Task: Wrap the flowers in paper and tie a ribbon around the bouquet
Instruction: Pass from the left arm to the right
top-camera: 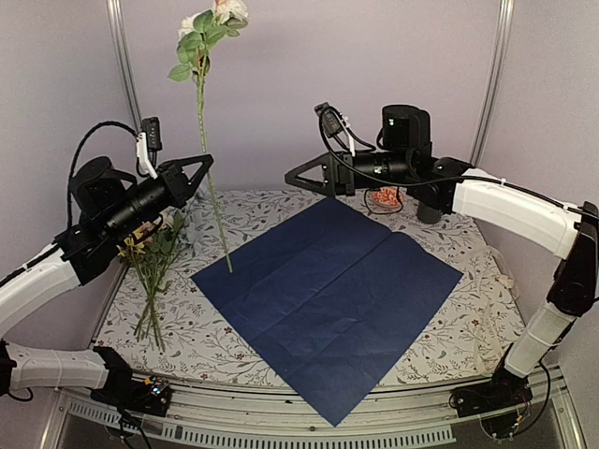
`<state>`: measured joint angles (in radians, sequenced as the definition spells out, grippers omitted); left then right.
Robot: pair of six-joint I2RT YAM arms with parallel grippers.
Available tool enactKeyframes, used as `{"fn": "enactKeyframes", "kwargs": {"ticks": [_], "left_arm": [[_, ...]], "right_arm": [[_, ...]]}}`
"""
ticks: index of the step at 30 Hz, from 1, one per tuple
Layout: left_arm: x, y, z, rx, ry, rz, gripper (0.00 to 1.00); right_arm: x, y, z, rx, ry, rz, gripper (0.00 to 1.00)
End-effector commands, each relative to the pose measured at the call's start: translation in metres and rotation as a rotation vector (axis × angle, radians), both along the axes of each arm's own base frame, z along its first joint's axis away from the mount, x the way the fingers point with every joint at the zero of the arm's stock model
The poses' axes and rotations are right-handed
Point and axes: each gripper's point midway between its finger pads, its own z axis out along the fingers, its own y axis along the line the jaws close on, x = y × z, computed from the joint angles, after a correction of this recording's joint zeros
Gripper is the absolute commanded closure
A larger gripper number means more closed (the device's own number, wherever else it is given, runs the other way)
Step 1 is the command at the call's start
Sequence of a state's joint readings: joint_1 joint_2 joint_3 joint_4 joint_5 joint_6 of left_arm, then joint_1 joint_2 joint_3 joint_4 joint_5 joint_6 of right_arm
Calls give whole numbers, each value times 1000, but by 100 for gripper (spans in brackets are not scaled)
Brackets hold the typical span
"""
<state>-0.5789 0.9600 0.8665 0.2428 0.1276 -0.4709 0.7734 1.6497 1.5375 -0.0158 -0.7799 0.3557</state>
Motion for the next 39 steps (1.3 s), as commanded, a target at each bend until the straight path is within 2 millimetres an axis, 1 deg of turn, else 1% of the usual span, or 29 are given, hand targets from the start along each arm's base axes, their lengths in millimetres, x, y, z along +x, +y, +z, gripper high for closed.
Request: {"fn": "enactKeyframes", "kwargs": {"ticks": [1,2,4,7,10,12,15,17,20,23,26,30,35,39], "left_arm": [[-21,-28,23,-51,-121,-146,100],[-24,-33,24,-62,-137,-169,100],[-27,-40,22,-75,-146,-203,100],[-25,-49,17,-83,-124,-226,100],[-25,-57,11,-93,-110,-249,100],[-26,-62,8,-110,-102,-265,100],[-25,-70,4,-117,-75,-282,100],[-26,-75,2,-114,-62,-299,100],[-29,-81,0,-107,-61,-317,100],[-27,-85,-6,-91,-37,-317,100],[-29,-88,-13,-83,-17,-320,100],[-27,-84,-19,-81,-6,-293,100],[-25,-89,-27,-61,14,-304,100],[-23,-91,-34,-55,39,-307,100]], "right_arm": [[6,31,2,85,66,50,48],[4,37,3,89,68,60,48],[-8,49,3,102,56,95,47],[-21,58,0,124,41,159,43],[-19,67,-8,132,67,180,41],[-22,77,-18,127,94,215,39],[-31,88,-25,120,100,275,40],[-31,91,-28,119,94,270,50],[-28,92,-30,112,97,246,76],[-27,91,-30,112,92,244,99],[-23,89,-34,102,106,231,100],[-11,79,-42,82,148,178,100],[-7,66,-45,70,154,124,100],[-6,62,-49,58,165,103,100]]}}
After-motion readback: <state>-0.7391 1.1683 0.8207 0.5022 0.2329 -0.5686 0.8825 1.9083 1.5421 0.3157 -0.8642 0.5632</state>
